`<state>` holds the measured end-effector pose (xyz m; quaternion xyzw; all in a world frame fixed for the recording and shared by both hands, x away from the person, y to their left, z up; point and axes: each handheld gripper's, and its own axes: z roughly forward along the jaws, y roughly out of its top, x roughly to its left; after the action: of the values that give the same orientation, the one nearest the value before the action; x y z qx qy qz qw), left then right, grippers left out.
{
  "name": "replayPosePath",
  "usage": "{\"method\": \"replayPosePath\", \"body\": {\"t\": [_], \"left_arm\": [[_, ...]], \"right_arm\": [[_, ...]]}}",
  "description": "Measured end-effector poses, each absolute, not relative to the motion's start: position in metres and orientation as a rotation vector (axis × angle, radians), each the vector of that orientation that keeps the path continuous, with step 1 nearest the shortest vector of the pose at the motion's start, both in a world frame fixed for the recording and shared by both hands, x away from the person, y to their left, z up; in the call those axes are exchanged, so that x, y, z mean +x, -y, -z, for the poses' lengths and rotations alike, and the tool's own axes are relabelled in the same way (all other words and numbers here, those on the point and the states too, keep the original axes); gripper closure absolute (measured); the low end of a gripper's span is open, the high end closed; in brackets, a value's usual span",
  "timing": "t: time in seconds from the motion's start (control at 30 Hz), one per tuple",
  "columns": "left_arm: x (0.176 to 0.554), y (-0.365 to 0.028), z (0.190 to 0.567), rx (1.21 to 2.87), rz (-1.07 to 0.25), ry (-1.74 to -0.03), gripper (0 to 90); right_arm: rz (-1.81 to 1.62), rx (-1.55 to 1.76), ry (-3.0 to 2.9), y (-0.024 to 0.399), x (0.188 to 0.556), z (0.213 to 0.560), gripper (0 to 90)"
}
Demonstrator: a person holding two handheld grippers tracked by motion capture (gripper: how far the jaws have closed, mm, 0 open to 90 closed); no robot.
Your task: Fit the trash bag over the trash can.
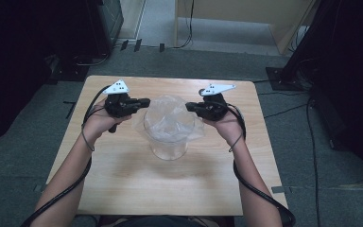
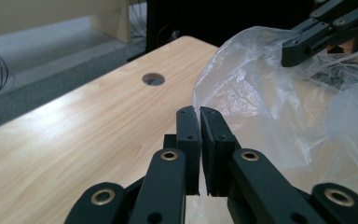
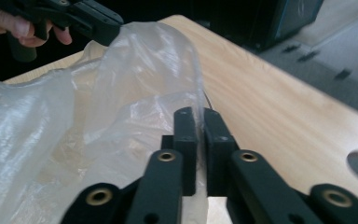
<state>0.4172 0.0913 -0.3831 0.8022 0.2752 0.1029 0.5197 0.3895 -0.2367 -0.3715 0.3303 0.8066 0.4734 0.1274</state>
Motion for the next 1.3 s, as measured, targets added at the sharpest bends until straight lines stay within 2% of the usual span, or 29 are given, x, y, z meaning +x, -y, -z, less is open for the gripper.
{"method": "replayPosePath", "body": {"t": [0.67, 1.3], "left_arm": [[0.430, -0.083, 0.408, 1.917, -0.290, -0.739, 89.7], [0.435, -0.082, 0.441, 1.998, -0.196, -0.799, 89.7]], "right_arm": [[-1.310, 1.030, -2.247, 0.239, 0.401, 0.395, 90.0], [-1.211, 1.084, -2.409, 0.236, 0.407, 0.433, 90.0]]}}
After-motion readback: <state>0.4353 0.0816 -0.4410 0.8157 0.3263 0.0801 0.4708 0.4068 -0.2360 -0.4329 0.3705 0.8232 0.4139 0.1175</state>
